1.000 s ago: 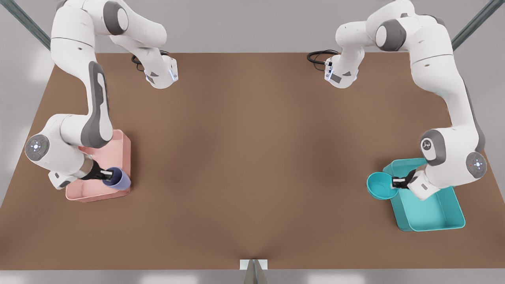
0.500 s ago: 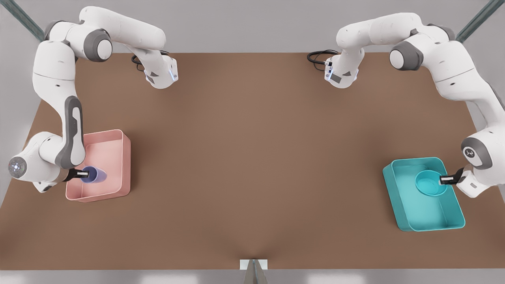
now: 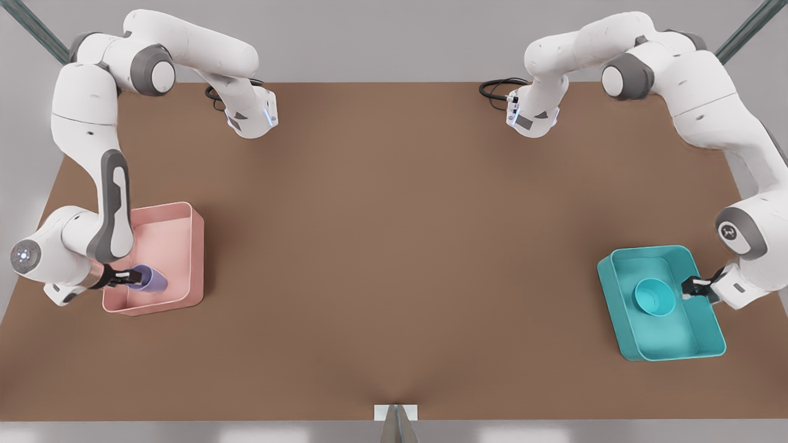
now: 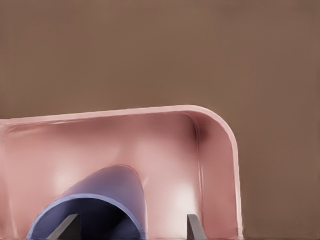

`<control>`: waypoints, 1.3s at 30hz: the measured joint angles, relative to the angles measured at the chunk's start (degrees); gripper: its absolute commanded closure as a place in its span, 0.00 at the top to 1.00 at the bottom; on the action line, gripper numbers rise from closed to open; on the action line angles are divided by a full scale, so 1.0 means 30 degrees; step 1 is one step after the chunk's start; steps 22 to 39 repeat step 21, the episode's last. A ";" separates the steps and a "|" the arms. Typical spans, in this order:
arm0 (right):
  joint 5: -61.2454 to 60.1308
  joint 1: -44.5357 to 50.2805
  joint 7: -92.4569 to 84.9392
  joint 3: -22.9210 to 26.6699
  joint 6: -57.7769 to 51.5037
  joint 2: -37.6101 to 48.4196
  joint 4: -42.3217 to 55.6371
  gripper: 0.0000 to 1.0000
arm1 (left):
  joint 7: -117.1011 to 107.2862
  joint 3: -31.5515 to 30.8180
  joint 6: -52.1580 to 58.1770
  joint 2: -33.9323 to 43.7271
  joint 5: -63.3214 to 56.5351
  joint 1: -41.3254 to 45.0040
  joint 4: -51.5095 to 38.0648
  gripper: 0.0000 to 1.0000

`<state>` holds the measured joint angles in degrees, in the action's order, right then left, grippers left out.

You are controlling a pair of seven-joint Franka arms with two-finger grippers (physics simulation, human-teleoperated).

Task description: Put the bowls and cups in different boxes

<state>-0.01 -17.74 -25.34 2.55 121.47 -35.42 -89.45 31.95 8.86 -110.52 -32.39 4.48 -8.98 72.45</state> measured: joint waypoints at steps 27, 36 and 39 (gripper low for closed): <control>0.0968 0.5098 0.3779 -0.0494 -1.3131 0.9664 0.2491 1.00 | -0.8175 -0.5206 1.0325 0.5267 -0.2473 0.4752 0.2136 1.00; 0.0968 0.5098 0.3779 -0.0494 -1.3131 0.9664 0.2491 1.00 | -0.8175 -0.5206 1.0325 0.5267 -0.2473 0.4752 0.2136 1.00; 0.0968 0.5098 0.3779 -0.0494 -1.3131 0.9664 0.2491 1.00 | -0.8175 -0.5206 1.0325 0.5267 -0.2473 0.4752 0.2136 1.00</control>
